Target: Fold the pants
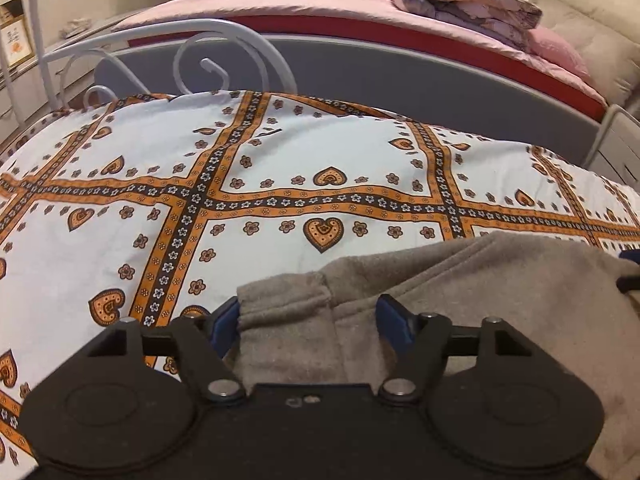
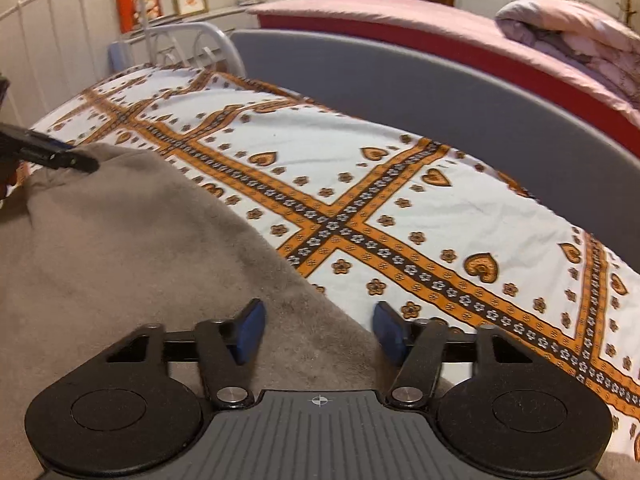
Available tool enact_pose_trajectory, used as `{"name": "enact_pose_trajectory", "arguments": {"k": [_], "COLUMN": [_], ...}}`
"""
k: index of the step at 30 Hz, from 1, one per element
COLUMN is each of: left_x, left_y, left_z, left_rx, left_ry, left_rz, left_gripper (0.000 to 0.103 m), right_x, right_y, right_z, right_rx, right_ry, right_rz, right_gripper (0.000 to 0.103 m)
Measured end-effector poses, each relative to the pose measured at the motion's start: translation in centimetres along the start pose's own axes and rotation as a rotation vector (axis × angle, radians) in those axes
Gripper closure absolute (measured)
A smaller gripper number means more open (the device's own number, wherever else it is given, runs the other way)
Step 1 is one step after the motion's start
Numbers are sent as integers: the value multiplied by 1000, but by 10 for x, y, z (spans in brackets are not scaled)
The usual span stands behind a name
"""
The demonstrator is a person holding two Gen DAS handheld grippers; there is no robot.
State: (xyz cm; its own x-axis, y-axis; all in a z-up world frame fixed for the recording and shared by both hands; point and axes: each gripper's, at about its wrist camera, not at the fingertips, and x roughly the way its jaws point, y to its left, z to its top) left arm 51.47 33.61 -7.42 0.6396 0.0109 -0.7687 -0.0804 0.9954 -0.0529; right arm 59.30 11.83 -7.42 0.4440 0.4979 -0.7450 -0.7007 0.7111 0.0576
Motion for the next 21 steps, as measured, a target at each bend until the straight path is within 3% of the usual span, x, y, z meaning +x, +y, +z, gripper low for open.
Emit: {"name": "enact_pose_trajectory", "arguments": {"k": [4,8,11,16,21], "left_x": [-6,-17,-37,-92,-157], "left_y": [-1,-7,-3,7,13], "left_z": [-1,-3,-5,-21,-63], "left_rx": [-1,28,21,53,104], "left_ry": [-36,-85,-156,-322,-456], "left_rz": [-16,-1,-38,-125,-186], "left_gripper": [66,70,70,71,71], "right_x": [0,-7,-27,-86,-154], "right_y": [9,17,21,59,118], "right_z": [3,3,-1,-10,-46], "right_rx": [-27,-21,-14,-109,-235], "right_ry": [1,-19,-62,-144,-221], "right_rz": [14,-1,6,-28,-82], "right_gripper": [94,98,98,98,98]}}
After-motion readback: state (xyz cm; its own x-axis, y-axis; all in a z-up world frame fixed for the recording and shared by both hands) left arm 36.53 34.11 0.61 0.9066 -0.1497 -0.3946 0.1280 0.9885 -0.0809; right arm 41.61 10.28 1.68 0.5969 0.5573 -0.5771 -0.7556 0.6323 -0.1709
